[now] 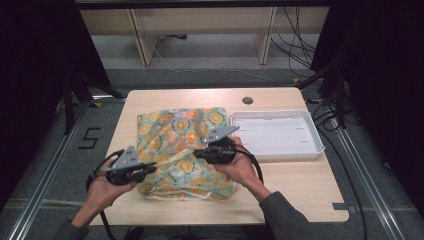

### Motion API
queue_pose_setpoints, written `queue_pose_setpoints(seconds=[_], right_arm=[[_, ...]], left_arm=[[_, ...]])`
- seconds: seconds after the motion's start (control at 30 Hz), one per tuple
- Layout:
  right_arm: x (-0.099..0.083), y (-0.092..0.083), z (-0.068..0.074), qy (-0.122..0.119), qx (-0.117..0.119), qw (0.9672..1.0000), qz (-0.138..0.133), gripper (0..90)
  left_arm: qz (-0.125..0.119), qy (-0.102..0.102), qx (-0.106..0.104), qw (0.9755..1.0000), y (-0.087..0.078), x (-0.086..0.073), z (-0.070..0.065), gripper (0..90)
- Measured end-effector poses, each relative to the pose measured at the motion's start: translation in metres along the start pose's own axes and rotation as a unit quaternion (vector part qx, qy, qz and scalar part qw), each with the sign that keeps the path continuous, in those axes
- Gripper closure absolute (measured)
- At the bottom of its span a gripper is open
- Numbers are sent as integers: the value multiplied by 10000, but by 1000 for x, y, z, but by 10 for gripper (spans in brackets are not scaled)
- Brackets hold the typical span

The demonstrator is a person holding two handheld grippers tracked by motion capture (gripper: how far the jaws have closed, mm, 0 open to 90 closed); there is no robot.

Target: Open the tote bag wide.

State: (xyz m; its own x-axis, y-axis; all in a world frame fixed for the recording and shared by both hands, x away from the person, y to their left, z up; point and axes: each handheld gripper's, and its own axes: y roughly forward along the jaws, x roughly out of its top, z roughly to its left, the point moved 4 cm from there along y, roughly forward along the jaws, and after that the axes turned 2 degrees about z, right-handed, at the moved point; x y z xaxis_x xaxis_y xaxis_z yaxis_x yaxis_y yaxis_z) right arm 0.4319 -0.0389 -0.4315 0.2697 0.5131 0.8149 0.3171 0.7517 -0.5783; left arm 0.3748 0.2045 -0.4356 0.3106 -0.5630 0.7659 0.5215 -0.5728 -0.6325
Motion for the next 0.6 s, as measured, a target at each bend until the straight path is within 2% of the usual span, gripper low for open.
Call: queue_pose_setpoints(seconds=[0.03,0.07,0.1,0.13,0.17,0.2,0.23,0.27,0.3,0.33,0.37,0.4,0.43,0.47,0.5,0.53,0.57,0.6], right_arm=[[0,0,0,0,0,10000,0,900],[5,3,-16,47,-175,9998,4,891],[4,4,-21,146,-218,9996,51,854],[2,6,-28,301,-370,9988,88,807],[0,6,-35,415,-493,9978,157,753],[-4,4,-39,576,-635,9961,197,696],[-4,4,-39,576,-635,9961,197,696],[-5,0,-41,590,-730,9952,261,649],[-7,-5,-39,627,-781,9947,214,607],[-9,-11,-36,601,-707,9954,225,580],[-11,-20,-30,512,-680,9961,211,555],[-18,-30,-20,362,-700,9963,356,532],[-18,-30,-20,362,-700,9963,356,532],[-21,-33,-17,218,-703,9965,386,524],[-27,-37,-10,136,-677,9964,483,510],[-42,-39,0,11,-536,9956,772,473],[-42,-39,0,11,-536,9956,772,473],[-57,-35,5,-211,-628,9925,1030,430]], left_arm=[[66,-67,34,10000,5,6,8,868],[110,-178,67,9998,20,15,24,884],[110,-178,67,9998,20,15,24,886],[333,-388,59,9987,40,20,42,886],[333,-388,59,9987,40,20,42,887],[470,-553,119,9973,56,20,60,888],[470,-553,119,9973,56,20,60,888],[538,-681,135,9961,64,19,69,888],[564,-822,159,9949,68,17,75,888],[591,-905,193,9939,72,15,81,889],[641,-957,205,9931,74,14,83,888],[689,-957,200,9928,75,12,87,888],[687,-993,225,9924,76,10,89,888],[718,-1105,237,9910,77,8,91,888],[713,-1106,271,9909,77,7,93,888],[693,-1177,308,9902,76,4,96,887],[693,-1177,308,9902,76,4,96,887],[711,-1153,276,9904,76,3,98,886]])
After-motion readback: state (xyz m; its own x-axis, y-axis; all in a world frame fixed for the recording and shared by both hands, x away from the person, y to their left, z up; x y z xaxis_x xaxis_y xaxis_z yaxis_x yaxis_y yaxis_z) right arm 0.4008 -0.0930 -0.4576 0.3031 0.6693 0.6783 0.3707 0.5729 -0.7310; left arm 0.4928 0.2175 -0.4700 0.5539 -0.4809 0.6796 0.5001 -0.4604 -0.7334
